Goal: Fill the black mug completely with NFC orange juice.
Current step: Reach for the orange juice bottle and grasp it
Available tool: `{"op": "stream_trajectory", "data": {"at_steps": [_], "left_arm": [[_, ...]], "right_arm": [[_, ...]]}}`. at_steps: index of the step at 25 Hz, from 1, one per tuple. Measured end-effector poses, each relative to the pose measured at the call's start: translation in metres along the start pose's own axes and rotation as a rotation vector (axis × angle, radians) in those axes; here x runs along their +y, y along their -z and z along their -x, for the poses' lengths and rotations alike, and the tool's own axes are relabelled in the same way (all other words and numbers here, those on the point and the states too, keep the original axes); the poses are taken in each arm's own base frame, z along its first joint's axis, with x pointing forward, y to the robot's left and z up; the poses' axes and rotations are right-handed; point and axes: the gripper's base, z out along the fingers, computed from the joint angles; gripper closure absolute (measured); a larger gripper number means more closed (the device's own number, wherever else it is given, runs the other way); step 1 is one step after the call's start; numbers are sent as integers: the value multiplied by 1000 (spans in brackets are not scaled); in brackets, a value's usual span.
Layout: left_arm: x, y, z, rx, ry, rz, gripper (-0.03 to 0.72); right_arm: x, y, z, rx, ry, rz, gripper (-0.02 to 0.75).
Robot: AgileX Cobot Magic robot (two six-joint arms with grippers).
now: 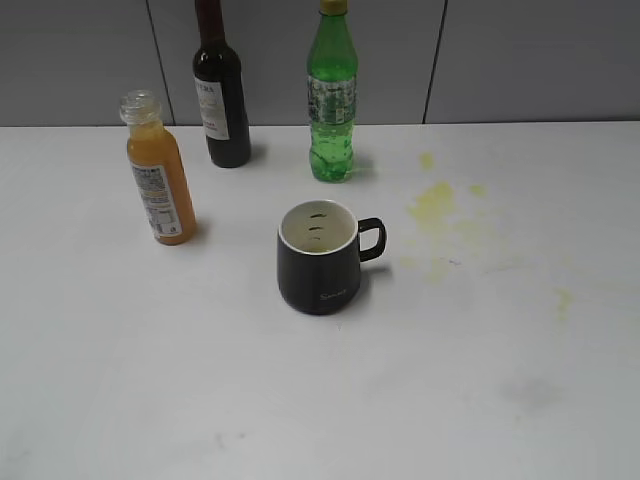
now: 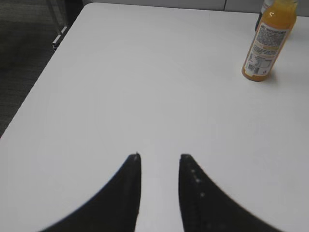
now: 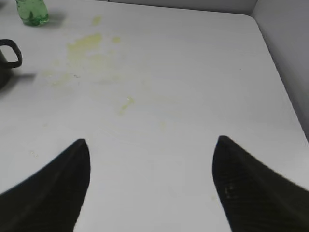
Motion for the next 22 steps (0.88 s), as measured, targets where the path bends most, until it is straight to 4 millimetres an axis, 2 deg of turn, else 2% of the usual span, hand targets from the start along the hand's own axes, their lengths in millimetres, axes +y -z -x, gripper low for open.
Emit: {"op": "stream_trajectory", "data": {"at_steps": [22], "left_arm": [[0,0,0,-1,0,0,469]], "right_arm": [[-1,-1,-4,20,1,-18,143]]}}
